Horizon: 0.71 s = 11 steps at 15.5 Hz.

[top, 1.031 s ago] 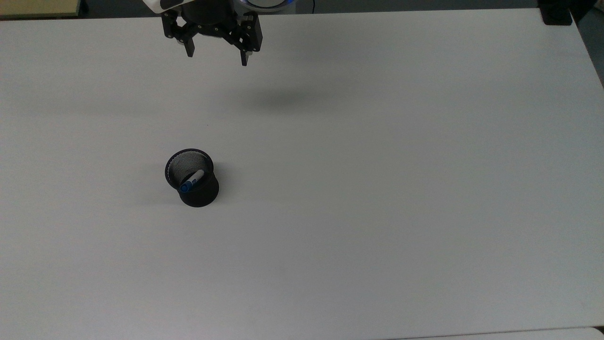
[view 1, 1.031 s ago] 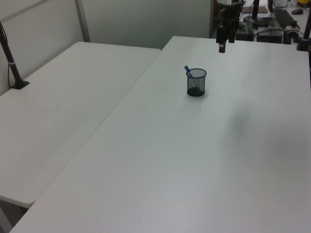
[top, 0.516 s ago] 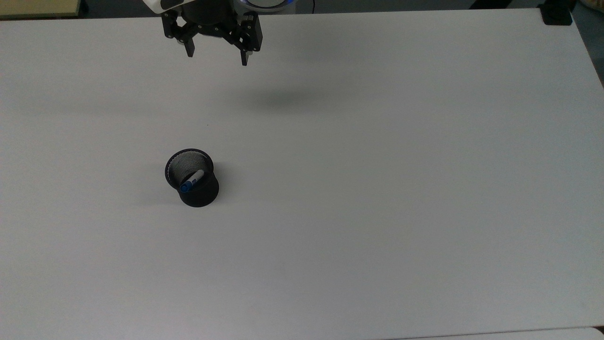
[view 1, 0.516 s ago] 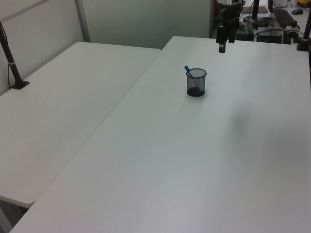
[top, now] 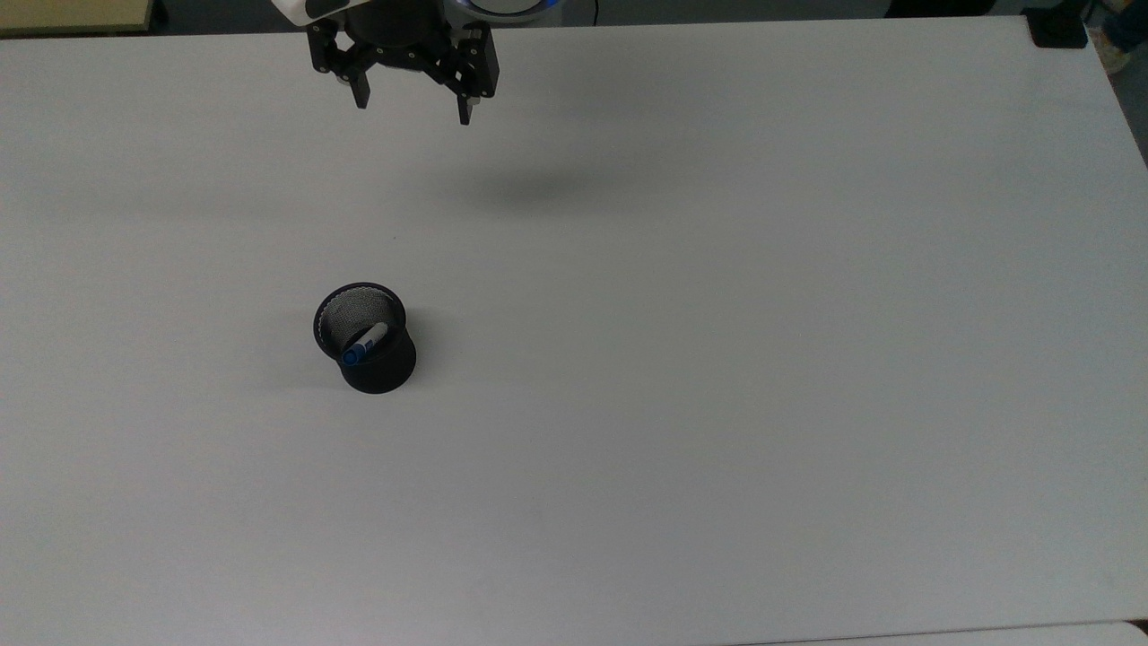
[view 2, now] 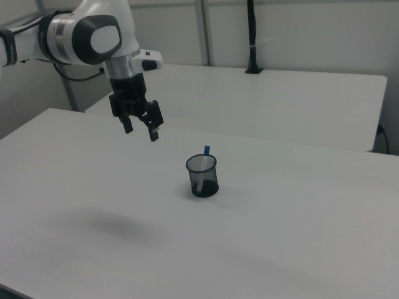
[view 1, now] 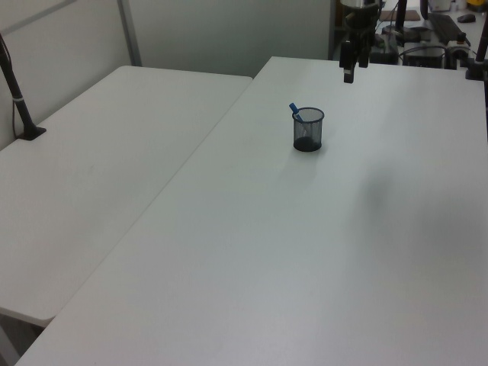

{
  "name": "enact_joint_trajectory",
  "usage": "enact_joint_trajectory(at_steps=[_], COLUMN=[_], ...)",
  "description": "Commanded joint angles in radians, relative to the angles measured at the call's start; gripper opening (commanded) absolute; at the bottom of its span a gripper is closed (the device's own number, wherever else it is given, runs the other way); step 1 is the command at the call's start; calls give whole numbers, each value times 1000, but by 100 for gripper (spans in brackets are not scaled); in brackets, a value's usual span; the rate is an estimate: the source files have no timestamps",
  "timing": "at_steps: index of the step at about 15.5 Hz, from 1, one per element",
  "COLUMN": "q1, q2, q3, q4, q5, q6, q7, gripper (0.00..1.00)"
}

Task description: Remove the marker

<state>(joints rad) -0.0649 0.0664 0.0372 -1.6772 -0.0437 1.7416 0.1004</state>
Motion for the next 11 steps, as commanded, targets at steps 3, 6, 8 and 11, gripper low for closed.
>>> enact_joint_trajectory(at_steps=[3, 6, 8, 11], q1=[4, 4, 2, -9], q2=[3, 4, 7, 23], q3=[-8, -8, -8, -13], q4=[22, 22, 24, 27], q5=[24, 22, 22, 18], q6=[-34, -31, -24, 59], q7=[-27, -27, -28, -27], gripper=[100, 100, 99, 97])
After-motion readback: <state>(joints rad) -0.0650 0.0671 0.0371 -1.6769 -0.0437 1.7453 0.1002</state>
